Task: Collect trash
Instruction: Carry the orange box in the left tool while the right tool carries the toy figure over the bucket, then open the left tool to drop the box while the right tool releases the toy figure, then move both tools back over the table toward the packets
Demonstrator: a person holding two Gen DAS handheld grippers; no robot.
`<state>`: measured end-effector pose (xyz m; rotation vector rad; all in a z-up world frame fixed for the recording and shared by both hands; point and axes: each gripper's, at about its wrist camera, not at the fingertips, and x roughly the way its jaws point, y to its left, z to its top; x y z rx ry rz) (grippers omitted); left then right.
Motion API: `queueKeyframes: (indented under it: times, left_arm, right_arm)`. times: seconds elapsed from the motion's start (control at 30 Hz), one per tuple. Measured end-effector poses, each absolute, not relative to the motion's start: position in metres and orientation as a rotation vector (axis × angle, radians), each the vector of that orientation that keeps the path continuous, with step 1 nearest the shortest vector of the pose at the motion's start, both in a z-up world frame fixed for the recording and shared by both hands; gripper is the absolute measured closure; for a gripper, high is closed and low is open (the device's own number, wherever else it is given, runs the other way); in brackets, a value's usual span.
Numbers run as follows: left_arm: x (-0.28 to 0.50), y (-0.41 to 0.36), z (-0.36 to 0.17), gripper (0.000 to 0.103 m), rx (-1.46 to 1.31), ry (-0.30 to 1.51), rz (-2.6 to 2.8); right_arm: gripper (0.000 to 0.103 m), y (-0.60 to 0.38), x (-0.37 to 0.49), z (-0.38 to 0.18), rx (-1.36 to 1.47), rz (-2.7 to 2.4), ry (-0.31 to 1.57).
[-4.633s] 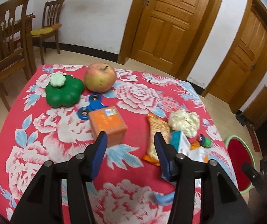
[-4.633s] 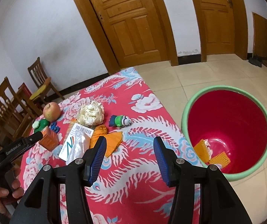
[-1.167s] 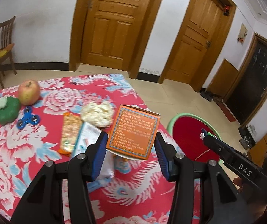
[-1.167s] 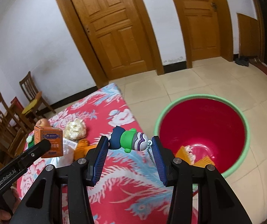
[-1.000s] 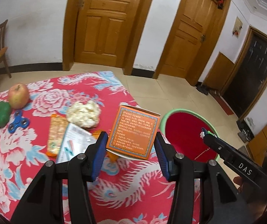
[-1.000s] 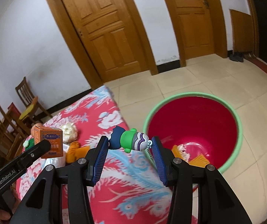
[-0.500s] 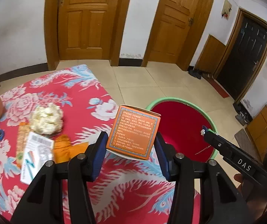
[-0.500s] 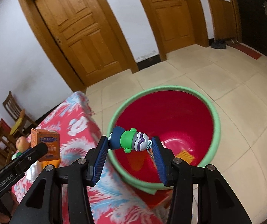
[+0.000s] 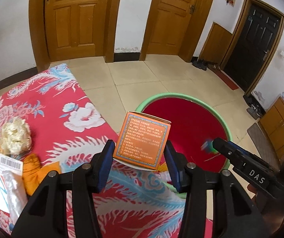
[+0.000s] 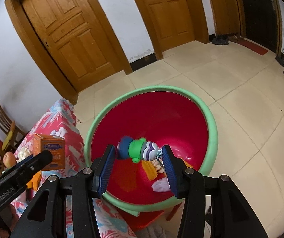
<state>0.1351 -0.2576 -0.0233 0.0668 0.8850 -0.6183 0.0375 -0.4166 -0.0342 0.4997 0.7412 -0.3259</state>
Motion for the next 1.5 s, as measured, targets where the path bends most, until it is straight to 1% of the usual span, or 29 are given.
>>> queueKeyframes:
  times: [0.53,0.73,1.5]
  left_arm:
    - [0.136,-0.284,-0.032,0.052,0.096,0.914,-0.688]
    - [0.134,-0.283,-0.031,0.051,0.090,0.924,-0.677]
    - [0.122,-0.206,-0.007,0.051,-0.011,0.885,-0.554]
  right_arm:
    - [0.053,-0.435,0.031,-0.031,0.534,-0.367,0.698]
    - [0.053,-0.437,0.028,-0.027,0.540,-0.372,0.688]
    - [0.053,-0.394,0.024,-0.014,0.514,-0.288,0.695]
